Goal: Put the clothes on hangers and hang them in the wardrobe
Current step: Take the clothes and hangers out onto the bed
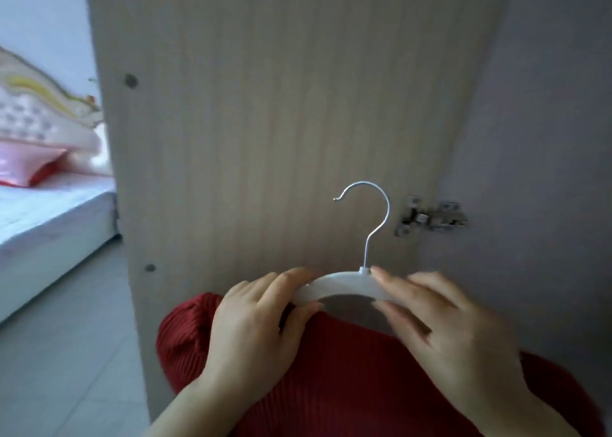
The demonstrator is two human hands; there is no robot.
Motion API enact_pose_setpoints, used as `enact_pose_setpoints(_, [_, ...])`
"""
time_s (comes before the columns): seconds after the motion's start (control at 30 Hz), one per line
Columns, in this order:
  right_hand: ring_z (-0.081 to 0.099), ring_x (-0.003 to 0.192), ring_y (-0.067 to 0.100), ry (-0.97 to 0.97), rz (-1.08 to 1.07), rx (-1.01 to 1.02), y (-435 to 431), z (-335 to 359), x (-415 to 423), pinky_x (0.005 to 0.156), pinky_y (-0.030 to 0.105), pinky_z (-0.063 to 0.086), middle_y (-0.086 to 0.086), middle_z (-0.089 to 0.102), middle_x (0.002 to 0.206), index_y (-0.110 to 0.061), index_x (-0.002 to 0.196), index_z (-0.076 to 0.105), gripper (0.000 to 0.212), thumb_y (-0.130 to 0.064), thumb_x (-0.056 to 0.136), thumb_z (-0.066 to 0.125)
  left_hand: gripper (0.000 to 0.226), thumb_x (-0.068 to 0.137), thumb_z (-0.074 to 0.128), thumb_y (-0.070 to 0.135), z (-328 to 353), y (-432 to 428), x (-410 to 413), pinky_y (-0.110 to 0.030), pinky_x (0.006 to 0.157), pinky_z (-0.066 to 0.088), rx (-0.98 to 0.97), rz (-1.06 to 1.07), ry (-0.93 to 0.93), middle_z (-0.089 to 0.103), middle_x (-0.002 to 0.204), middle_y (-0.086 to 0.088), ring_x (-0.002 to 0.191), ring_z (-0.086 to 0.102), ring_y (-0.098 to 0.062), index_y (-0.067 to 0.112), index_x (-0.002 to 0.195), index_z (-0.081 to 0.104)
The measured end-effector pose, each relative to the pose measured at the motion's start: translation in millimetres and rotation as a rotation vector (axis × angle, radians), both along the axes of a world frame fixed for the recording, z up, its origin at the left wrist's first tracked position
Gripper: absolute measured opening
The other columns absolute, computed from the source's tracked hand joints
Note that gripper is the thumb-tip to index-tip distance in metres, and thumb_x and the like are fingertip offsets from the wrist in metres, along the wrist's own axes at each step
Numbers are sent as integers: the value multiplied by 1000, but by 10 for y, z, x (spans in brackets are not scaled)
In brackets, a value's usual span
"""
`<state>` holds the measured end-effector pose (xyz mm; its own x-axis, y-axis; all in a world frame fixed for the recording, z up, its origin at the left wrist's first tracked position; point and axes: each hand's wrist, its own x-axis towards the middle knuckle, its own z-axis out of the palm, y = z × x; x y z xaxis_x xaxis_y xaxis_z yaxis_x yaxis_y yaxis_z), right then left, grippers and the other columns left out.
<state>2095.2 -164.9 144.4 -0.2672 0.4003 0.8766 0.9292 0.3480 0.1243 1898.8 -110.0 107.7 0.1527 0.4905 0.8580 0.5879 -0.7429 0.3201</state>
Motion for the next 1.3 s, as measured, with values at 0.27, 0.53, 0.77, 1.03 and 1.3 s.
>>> enact_pose_setpoints(0.27, [54,75,12,143,390,-107,603,-191,-1393,65,22,42,-10,56,93,-37,121,54,35,-39,85,52,19,81,54,39,19,-52,-1540,-24,63,40,77,410,24,65,76,9,71,54,-8,27,96,53])
enact_pose_setpoints(0.53, [41,57,9,79,616,-130,1019,-479,-3317,52,16,37,-8,57,67,-30,120,61,39,-30,82,53,27,75,53,44,-240,-93,-3368,-19,72,38,-56,740,-104,61,80,17,76,54,-7,33,99,53])
enact_pose_setpoints(0.77, [51,46,7,22,799,-305,1343,-616,-5284,33,22,45,-7,58,68,-21,117,65,55,-14,65,81,33,69,68,31,-532,-64,-5140,-29,79,38,-138,974,-226,53,79,23,77,51,0,19,99,65])
enact_pose_setpoints(1.03, [49,45,4,-7,1014,-458,1773,-871,-6896,35,21,46,-8,59,70,-22,116,66,47,-15,71,78,34,71,78,23,-752,-68,-6521,-33,78,45,-227,1138,-250,56,78,17,76,58,-11,19,103,67])
enact_pose_setpoints(1.3, [51,53,-2,-37,1222,-587,2521,-1269,-8530,44,14,45,-15,61,78,-32,117,63,55,-13,68,81,35,71,78,22,-1144,324,-7826,-10,72,37,-313,1280,-342,55,74,24,72,54,3,23,104,67])
